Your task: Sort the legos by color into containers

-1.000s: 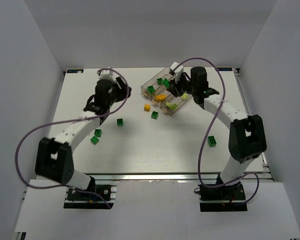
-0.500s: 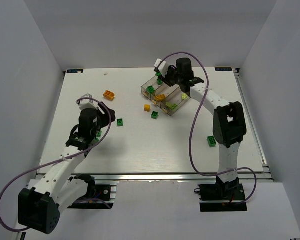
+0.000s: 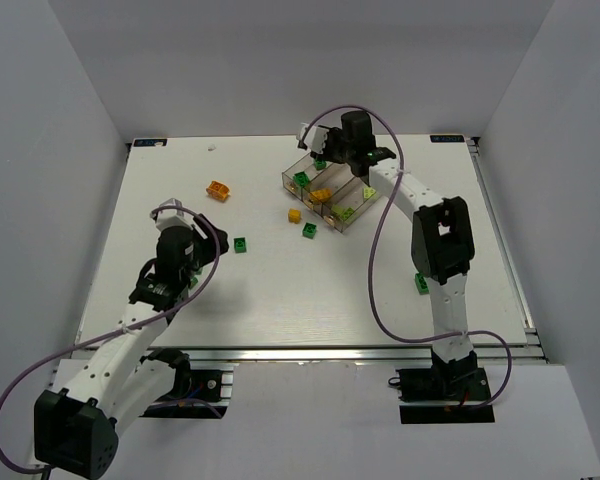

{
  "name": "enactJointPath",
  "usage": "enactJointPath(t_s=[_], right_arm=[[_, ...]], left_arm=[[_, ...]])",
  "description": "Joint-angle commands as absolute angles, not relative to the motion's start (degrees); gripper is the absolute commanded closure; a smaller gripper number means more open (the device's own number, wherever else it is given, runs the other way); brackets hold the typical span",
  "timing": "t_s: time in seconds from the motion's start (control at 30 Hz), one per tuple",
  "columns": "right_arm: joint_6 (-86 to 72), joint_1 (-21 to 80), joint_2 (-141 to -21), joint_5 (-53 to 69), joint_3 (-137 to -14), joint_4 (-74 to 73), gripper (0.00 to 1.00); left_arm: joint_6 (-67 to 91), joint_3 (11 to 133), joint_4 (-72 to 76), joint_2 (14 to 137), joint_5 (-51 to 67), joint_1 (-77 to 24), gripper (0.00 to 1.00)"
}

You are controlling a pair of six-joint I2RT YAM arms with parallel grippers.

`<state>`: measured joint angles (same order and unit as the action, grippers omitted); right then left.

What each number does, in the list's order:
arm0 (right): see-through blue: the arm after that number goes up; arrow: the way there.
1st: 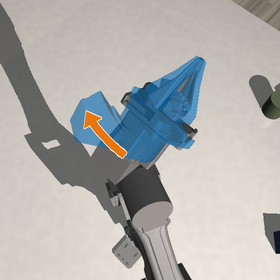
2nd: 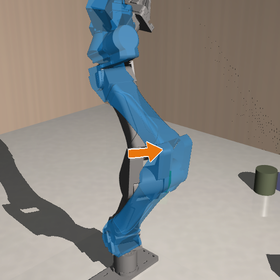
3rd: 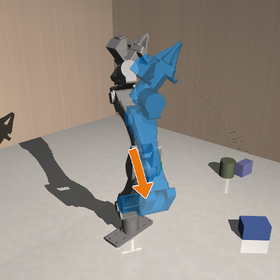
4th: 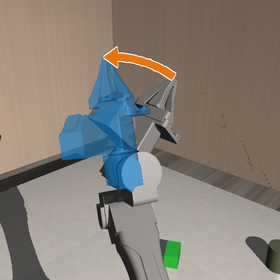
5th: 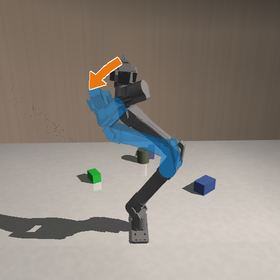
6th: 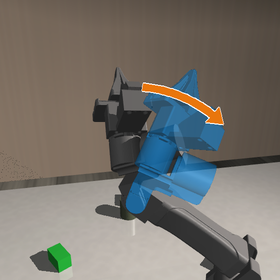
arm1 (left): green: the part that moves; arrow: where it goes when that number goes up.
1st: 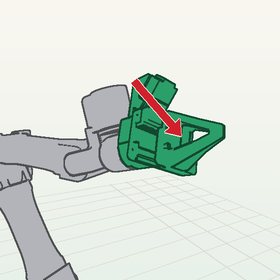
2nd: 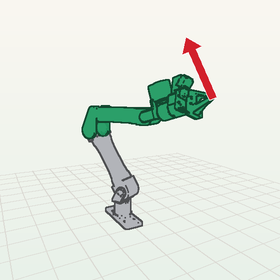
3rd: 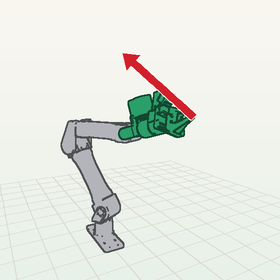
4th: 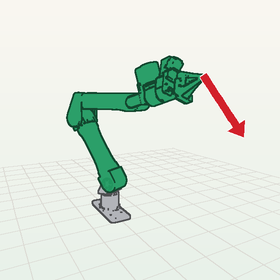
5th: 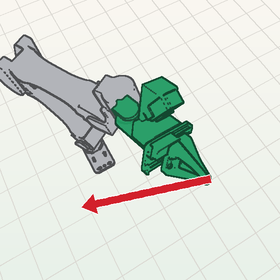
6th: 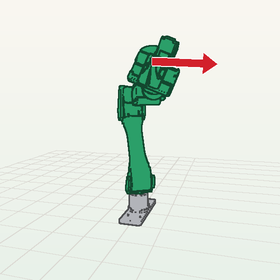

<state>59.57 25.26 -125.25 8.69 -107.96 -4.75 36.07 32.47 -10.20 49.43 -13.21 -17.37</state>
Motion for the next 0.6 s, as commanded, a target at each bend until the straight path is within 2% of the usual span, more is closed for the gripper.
enactJointPath(t_s=[0.0,0.57], right_arm=[[62.8,25.4,-127.1,7.1,-112.3,-5.2,1.00],[67.9,25.2,-135.4,10.6,-122.1,-9.8,1.00]], left_arm=[[36.3,32.3,-11.4,47.6,-14.4,-17.3,0.21],[37.9,30.5,-15.9,41.7,-16.3,-17.3,0.21]])
